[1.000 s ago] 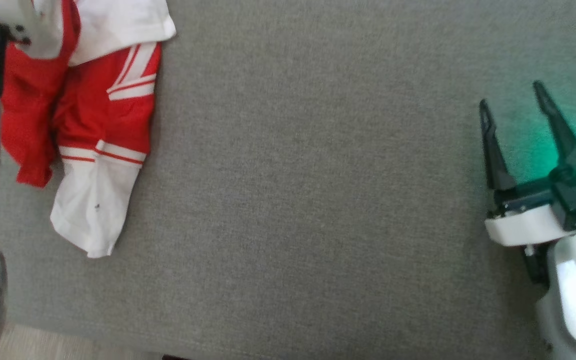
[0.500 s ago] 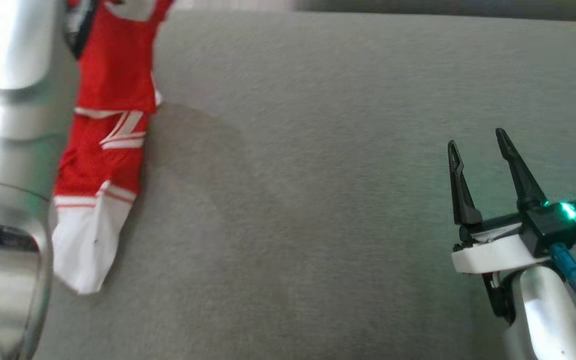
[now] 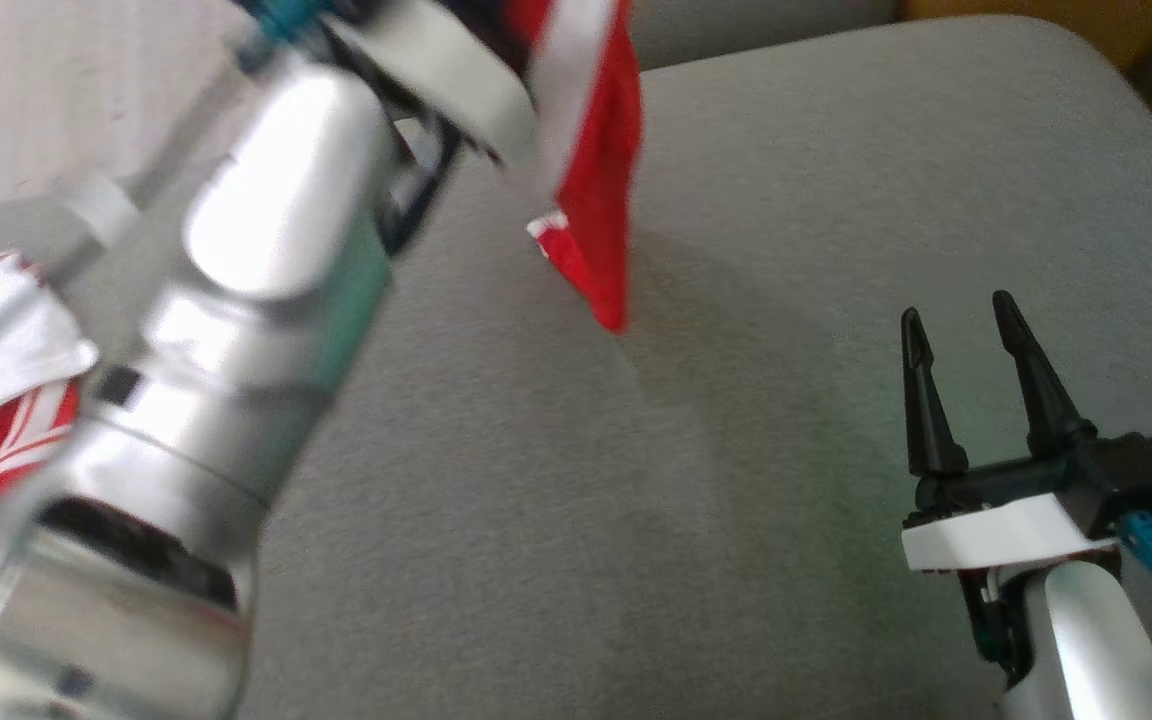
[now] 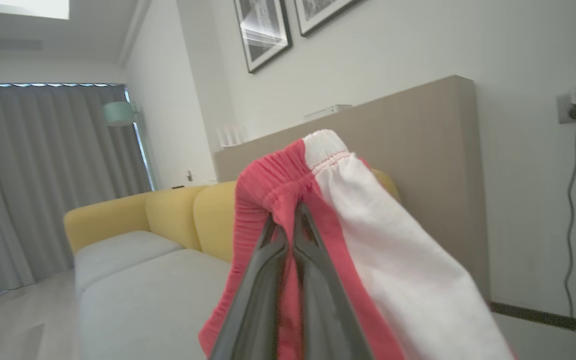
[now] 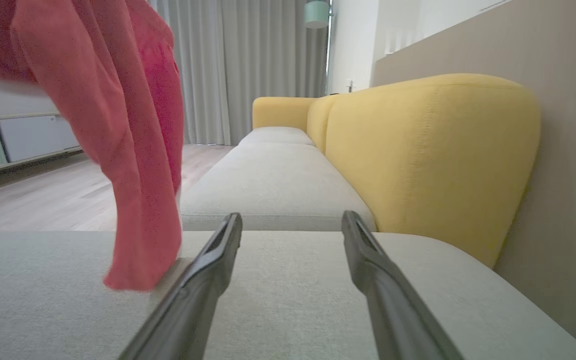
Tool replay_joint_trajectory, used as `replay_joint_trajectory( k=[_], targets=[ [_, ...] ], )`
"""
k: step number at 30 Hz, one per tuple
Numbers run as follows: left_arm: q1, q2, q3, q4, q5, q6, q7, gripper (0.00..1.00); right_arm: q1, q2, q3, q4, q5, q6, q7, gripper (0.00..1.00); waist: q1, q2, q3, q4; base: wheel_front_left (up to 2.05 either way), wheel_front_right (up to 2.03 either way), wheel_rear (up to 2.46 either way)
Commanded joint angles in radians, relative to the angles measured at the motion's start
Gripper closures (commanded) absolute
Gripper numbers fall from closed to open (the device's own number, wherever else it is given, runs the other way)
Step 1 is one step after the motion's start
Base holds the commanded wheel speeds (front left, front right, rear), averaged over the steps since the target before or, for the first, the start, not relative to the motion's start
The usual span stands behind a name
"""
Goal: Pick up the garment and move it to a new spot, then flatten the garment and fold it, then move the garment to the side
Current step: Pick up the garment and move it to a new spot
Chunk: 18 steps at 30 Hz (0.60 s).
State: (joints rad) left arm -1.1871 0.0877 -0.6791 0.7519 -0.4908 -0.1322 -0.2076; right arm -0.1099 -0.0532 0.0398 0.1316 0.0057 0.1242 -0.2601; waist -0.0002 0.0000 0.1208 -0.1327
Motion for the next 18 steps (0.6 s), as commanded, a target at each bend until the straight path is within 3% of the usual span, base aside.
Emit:
replay_joint_trajectory(
  k=[1, 7, 9, 17, 18],
  targets=[
    [0.003, 0.015, -0.001, -0.009, 0.022, 0.006, -0.022, 1.00, -0.021, 0.003, 0.026, -0.039, 0.014, 0.007, -0.002, 0.00, 0.0002, 0.0000, 0.008, -0.068, 0.00, 0.00, 0.00],
    [0.227, -0.030, -0.104, 0.017, 0.071, 0.030, -0.053, 1.00, -0.036, 0.003, 0.029, -0.054, 0.043, 0.007, -0.002, 0.00, 0.0002, 0.0000, 0.084, -0.117, 0.00, 0.00, 0.00],
    [0.303, -0.034, -0.118, -0.031, 0.103, 0.060, -0.054, 1.00, -0.043, 0.003, 0.022, -0.058, 0.046, 0.007, -0.002, 0.00, 0.0002, 0.0000, 0.112, -0.120, 0.00, 0.00, 0.00],
    [0.561, -0.037, -0.153, -0.152, 0.182, 0.142, -0.054, 1.00, -0.050, 0.003, 0.006, -0.050, 0.027, 0.007, -0.002, 0.00, 0.0002, 0.0000, 0.129, -0.086, 0.00, 0.00, 0.00],
    [0.579, -0.037, -0.156, -0.178, 0.190, 0.153, -0.054, 0.94, -0.047, 0.003, 0.004, -0.048, 0.022, 0.007, -0.002, 0.00, 0.0002, 0.0000, 0.120, -0.076, 0.00, 0.00, 0.00]
  ],
)
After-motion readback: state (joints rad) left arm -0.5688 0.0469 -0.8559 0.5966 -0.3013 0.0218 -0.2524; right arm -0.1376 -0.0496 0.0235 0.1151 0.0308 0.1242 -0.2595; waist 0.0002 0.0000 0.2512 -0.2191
